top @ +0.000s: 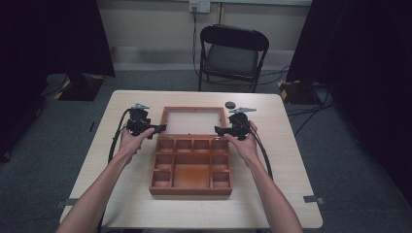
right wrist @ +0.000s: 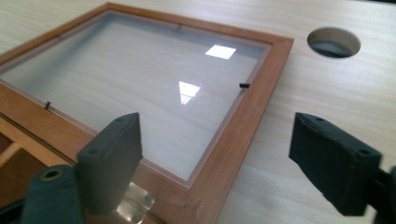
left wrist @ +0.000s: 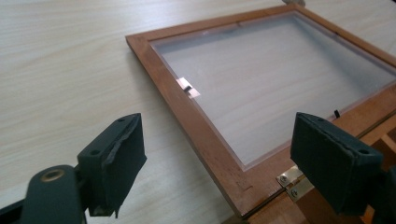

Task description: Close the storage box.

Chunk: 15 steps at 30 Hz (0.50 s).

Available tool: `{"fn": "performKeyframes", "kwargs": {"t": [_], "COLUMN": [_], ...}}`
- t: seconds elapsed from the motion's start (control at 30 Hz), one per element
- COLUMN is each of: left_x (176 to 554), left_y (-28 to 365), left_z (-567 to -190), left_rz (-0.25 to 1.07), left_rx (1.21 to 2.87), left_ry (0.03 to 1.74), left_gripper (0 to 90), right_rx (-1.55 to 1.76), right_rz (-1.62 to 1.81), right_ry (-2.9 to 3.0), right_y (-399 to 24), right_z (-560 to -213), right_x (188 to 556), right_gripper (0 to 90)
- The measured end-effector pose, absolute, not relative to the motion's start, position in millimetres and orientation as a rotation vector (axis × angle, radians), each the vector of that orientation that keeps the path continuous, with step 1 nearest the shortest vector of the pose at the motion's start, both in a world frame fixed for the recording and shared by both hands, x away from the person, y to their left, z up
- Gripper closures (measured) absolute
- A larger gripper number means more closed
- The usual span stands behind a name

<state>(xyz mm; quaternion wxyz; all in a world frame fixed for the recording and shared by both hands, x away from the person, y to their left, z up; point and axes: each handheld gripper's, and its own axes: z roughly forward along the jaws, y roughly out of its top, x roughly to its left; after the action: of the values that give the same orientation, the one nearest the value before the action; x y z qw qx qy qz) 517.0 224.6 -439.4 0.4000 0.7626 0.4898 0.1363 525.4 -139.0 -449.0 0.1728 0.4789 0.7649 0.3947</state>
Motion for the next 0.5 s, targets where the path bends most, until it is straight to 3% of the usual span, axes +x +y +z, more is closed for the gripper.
{"fn": "performKeyframes", "kwargs": {"t": [0.5], "left_x": [527.5], "left_y": [215.6], "left_z": [-460.3], "left_rz": [0.273], "left_rx": [1.969], "left_ry": [1.278], "left_gripper": [15.9], "right_rx": [1.469], "right_rz": [1.134], "right_ry": [2.192], "right_y": [-136.7], "right_z": [-469.3], "right_x": [535.0], "right_gripper": [13.9]}}
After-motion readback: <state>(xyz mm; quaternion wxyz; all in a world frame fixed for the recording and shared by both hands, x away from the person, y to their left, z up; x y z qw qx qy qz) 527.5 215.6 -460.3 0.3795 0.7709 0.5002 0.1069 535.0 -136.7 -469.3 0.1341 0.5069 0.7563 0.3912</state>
